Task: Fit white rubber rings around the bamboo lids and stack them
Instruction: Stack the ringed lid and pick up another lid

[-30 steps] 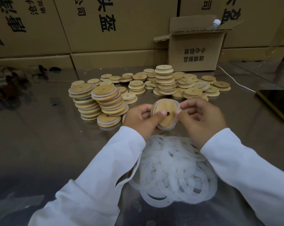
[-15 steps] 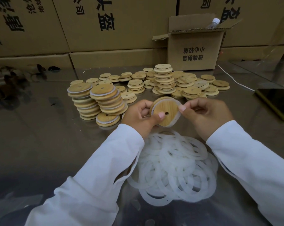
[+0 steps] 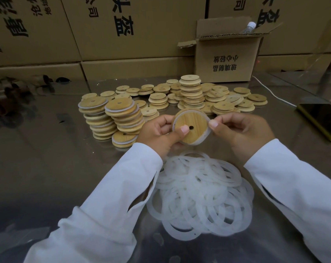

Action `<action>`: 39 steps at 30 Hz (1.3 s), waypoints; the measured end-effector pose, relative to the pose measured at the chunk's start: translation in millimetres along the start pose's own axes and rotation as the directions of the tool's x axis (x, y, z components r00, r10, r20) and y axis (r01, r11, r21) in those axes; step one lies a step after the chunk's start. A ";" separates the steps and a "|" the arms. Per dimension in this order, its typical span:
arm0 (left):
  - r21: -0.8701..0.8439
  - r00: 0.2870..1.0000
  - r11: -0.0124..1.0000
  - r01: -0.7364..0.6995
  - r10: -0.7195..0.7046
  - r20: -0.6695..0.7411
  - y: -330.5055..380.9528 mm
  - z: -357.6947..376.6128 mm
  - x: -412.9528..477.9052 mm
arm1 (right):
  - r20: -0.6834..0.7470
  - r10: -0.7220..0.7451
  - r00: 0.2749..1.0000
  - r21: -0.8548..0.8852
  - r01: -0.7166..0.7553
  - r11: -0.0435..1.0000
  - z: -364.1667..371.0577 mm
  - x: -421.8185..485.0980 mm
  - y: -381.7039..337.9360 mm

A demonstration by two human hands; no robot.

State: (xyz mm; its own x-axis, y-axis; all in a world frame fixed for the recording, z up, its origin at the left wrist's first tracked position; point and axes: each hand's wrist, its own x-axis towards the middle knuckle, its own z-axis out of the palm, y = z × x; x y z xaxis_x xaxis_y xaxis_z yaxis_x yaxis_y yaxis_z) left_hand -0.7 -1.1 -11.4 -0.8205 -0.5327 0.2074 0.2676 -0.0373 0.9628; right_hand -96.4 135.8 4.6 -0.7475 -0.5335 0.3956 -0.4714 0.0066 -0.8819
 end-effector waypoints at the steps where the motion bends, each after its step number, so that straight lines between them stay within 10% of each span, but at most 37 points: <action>1: -0.021 1.000 1.000 0.009 -0.009 -0.015 0.0 0.5 0.0 | -0.015 0.002 1.000 0.023 -0.001 1.000 1.6 -1.0 0.6; 39: 0.222 0.998 0.973 -0.056 0.049 0.037 -3.2 -0.1 -2.5 | 0.026 0.029 0.999 0.014 -0.030 0.999 6.6 -2.4 4.6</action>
State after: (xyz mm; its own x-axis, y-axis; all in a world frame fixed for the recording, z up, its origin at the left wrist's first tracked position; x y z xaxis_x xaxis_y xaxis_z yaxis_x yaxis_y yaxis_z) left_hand 0.6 0.2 -14.9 -0.8249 -0.5018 0.2602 0.1940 0.1811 0.9641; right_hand -93.7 131.5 -2.1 -0.7488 -0.5546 0.3629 -0.4424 0.0106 -0.8967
